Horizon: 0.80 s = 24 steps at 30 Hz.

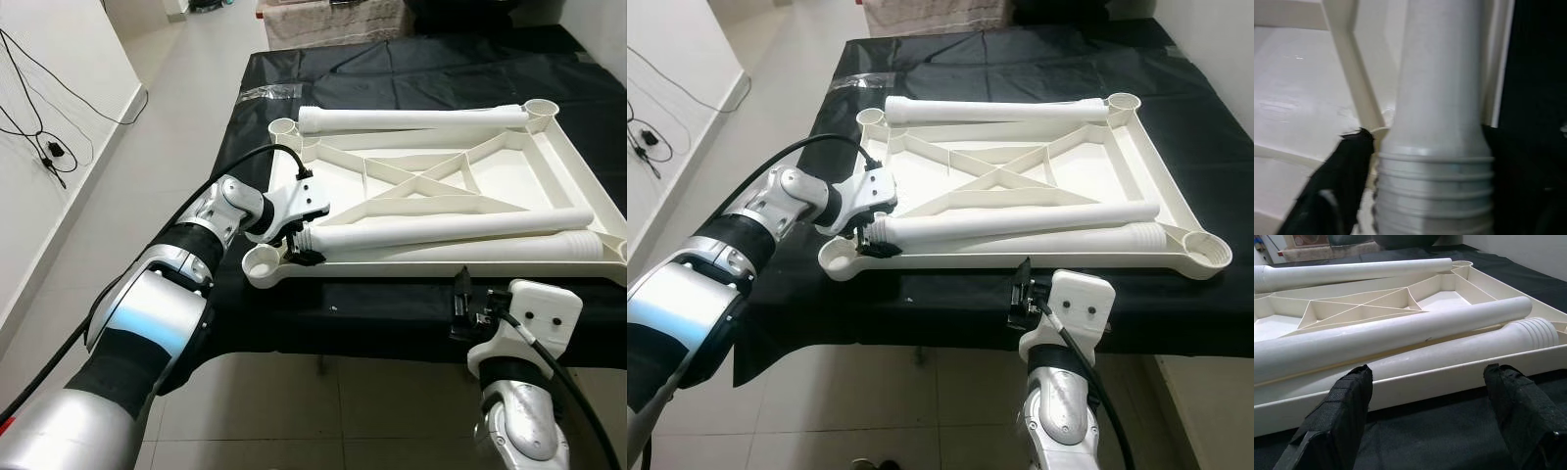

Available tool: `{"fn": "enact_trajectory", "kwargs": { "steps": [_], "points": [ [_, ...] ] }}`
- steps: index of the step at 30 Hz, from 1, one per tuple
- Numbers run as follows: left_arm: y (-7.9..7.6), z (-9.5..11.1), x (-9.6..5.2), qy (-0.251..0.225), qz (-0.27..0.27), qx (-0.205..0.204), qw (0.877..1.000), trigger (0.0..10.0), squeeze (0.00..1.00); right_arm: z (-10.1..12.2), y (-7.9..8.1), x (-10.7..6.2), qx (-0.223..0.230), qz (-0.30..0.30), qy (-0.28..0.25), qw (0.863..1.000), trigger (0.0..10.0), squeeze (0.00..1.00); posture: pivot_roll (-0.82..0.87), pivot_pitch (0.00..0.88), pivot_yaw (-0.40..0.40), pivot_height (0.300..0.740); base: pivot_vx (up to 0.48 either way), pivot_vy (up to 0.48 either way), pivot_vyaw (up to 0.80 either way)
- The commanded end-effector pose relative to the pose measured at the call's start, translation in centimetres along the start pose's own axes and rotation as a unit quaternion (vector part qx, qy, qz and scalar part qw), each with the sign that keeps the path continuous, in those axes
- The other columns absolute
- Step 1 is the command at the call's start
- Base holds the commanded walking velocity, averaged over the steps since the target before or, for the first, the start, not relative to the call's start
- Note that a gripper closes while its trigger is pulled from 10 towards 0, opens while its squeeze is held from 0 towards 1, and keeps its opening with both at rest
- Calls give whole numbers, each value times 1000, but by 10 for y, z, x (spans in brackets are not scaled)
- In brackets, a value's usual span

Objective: Building children table

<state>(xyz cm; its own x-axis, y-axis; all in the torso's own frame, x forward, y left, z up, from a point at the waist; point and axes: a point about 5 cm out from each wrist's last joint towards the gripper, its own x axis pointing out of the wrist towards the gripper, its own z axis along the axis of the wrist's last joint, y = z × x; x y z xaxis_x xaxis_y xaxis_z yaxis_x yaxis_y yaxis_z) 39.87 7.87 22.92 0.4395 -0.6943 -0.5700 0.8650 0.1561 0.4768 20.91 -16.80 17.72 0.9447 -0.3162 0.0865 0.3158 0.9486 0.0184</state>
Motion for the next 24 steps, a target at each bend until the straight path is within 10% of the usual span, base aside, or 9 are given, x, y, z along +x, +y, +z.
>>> {"fn": "enact_trajectory", "kwargs": {
  "steps": [1, 19, 20, 24],
  "points": [
    [-4, -9, 0, 14, -14, -10, 1000, 0, 0, 1, 2, -3, 9, -1, 7, 1000, 10000, 0, 107, 195, 98, 740, 0, 0, 0],
    [4, -2, -4, -40, 35, -34, 998, 0, 0, 8, 6, 13, 31, 0, -17, 999, 10000, 0, 117, 151, 87, 740, 0, 0, 0],
    [5, 1, -4, -59, 41, -43, 996, 10000, 0, 11, 9, 17, 38, 8, -24, 999, 10000, 0, 114, 132, 81, 740, 0, 0, 0],
    [5, 4, -4, -91, 47, -53, 993, 10000, 0, 15, 13, 25, 52, 24, -37, 998, 10000, 0, 113, 113, 75, 740, 0, 0, 0]
  ]
}}
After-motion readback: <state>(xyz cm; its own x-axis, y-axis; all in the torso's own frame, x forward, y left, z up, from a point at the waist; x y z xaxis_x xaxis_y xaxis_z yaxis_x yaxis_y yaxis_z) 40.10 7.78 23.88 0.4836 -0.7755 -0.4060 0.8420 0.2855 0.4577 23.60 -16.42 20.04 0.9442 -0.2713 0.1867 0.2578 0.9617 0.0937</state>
